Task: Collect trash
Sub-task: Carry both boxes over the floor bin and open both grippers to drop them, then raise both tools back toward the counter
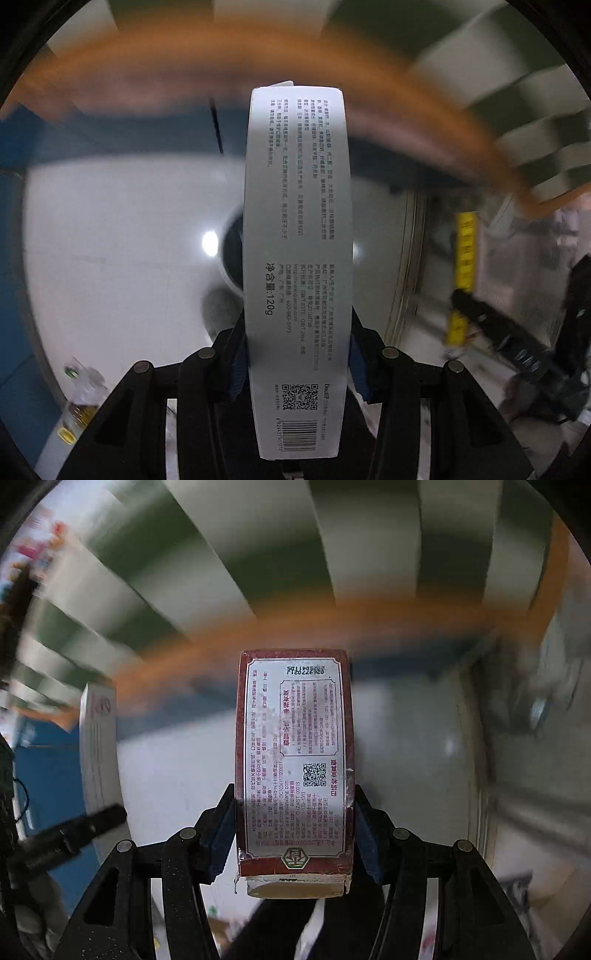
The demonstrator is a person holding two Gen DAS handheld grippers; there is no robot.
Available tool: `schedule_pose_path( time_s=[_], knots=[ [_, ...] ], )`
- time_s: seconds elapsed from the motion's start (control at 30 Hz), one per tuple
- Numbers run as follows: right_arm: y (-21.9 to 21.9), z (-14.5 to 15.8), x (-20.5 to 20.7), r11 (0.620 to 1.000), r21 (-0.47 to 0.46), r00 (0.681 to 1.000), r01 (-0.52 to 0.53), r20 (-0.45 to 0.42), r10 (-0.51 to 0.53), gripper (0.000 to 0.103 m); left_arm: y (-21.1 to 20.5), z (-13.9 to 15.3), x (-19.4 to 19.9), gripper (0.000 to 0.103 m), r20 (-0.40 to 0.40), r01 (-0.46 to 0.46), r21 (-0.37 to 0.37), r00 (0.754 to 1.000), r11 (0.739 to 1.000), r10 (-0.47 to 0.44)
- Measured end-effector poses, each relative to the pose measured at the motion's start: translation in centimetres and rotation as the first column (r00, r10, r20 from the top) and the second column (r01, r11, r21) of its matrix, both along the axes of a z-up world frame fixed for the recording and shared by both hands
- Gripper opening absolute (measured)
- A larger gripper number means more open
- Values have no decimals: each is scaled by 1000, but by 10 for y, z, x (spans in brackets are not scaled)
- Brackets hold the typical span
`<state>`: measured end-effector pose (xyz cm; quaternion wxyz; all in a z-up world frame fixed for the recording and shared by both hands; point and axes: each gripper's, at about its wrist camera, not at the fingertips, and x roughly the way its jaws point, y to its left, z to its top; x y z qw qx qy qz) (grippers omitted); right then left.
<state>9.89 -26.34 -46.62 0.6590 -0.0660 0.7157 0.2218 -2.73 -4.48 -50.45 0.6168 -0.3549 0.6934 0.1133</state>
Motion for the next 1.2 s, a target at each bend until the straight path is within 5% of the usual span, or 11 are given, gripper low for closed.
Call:
schedule_pose_path(
  time_s=[0.17, 0.27, 0.43, 0.5, 0.57, 0.73, 1.0, 1.2],
  knots=[
    [-13, -157, -35, 998, -55, 985, 7, -171, -16, 59, -6, -139, -2, 43, -89, 44, -132, 994, 990, -56],
    [-4, -233, -47, 998, -60, 975, -20, -224, 6, 60, 1, -199, -2, 51, -125, 67, -132, 989, 989, -84],
    [13, -307, -53, 996, -70, 966, -59, -256, 39, 62, 18, -236, -18, 92, -140, 25, -78, 990, 997, -36],
    [13, -320, -51, 997, -69, 967, -45, -252, 27, 88, 23, -232, -20, 92, -145, 21, -13, 989, 1000, -23],
    [10, -323, -53, 996, -83, 976, -38, -218, 19, 98, 20, -219, -22, 93, -148, 47, 64, 988, 997, -37],
    [10, -299, -50, 983, -164, 992, -81, -107, 64, 99, 6, -189, -26, 93, -148, 97, 251, 987, 963, -61],
    [20, -244, -57, 970, -212, 992, -118, 10, 123, 103, 8, -135, -38, 93, -122, 82, 323, 992, 943, -45],
    [16, -169, -65, 976, -185, 991, -116, 42, 126, 103, -3, -82, -42, 93, -86, 45, 344, 996, 938, -16]
  ],
)
